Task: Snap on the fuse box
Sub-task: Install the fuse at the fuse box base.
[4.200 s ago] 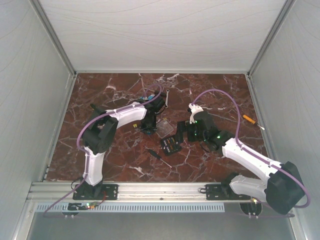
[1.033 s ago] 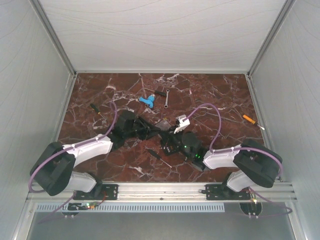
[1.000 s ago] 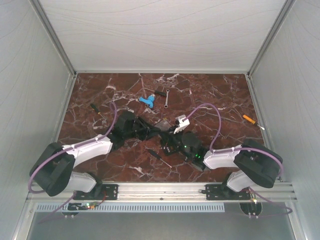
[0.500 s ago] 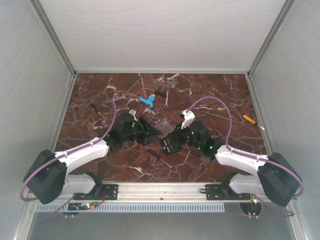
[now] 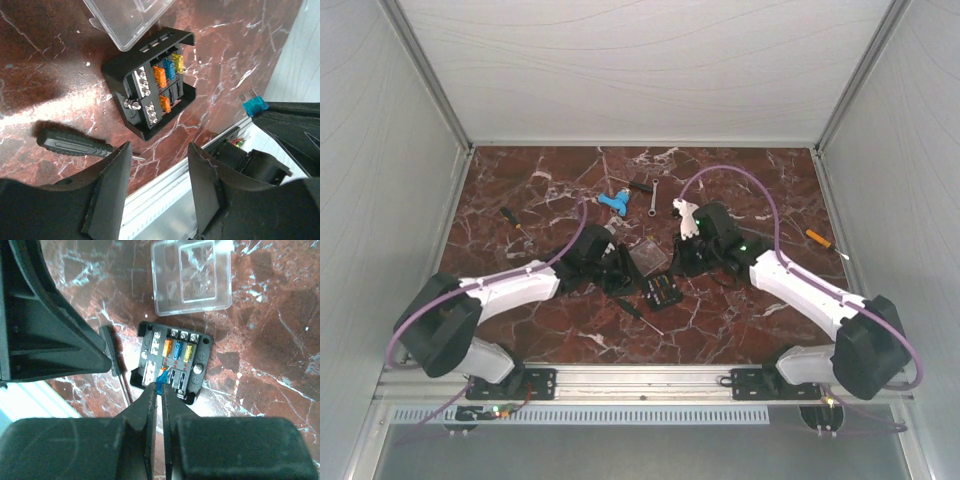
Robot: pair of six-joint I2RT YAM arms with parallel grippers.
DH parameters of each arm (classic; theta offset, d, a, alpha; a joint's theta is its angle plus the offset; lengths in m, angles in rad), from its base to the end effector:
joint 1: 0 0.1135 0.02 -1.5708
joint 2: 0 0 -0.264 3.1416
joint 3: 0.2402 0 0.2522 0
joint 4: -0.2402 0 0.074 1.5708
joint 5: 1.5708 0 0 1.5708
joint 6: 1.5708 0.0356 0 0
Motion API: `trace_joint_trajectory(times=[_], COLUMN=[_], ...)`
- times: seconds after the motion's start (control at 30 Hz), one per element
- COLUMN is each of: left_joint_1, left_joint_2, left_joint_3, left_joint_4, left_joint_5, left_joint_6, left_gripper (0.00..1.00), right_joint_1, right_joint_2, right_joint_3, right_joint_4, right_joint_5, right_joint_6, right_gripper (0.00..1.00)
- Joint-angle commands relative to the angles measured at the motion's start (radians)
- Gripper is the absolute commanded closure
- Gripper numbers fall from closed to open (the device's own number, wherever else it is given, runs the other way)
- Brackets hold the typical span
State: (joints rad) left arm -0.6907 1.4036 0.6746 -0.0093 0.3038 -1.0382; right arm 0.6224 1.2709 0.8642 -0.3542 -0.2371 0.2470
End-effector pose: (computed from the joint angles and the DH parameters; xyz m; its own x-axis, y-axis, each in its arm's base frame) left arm 0.2079 -0.1857 0.1827 -0.9340 -0.2945 -0.2021 -0.0516 0.6713 -0.7394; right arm 0.2140 0.1638 0.2490 -0.7156 -0.2210 -0.6626 -0.5465 0.7679 0.3341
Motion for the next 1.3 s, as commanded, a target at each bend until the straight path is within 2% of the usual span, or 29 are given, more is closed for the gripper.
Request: trace_joint_trajectory(times=[0.0,0.27,0.83,1.27], left_joint_1=[-0.015,-0.047,-0.067,-0.067], left_joint_2=[0.070,0.155,0.231,0.263], left_joint_3=[0.061,0.082,0.101,0.110], left_joint_4=[0.003,0.031,0.017,0.023], left_joint_5=[0.046,0.090,0.100,0.086], left_joint_6=[0.081,0.094,0.124,0.125], left_gripper=[0.52,0.58,0.71,0.76], right_joint_1=[-0.003,0.008,0.051,0.060], right_joint_2=[0.068,0.146,0.307,0.350], right_joint_3=[0.093,0.162,0.198,0.196], right_joint_4=[-0.223,-0.281,-0.281,-0.278], right_joint_5=[-0.044,-0.058,-0.098,-0.102], right_joint_6=[-0.086,-0.129,-0.168,-0.178], right_gripper=[1.00,1.00,1.00,1.00])
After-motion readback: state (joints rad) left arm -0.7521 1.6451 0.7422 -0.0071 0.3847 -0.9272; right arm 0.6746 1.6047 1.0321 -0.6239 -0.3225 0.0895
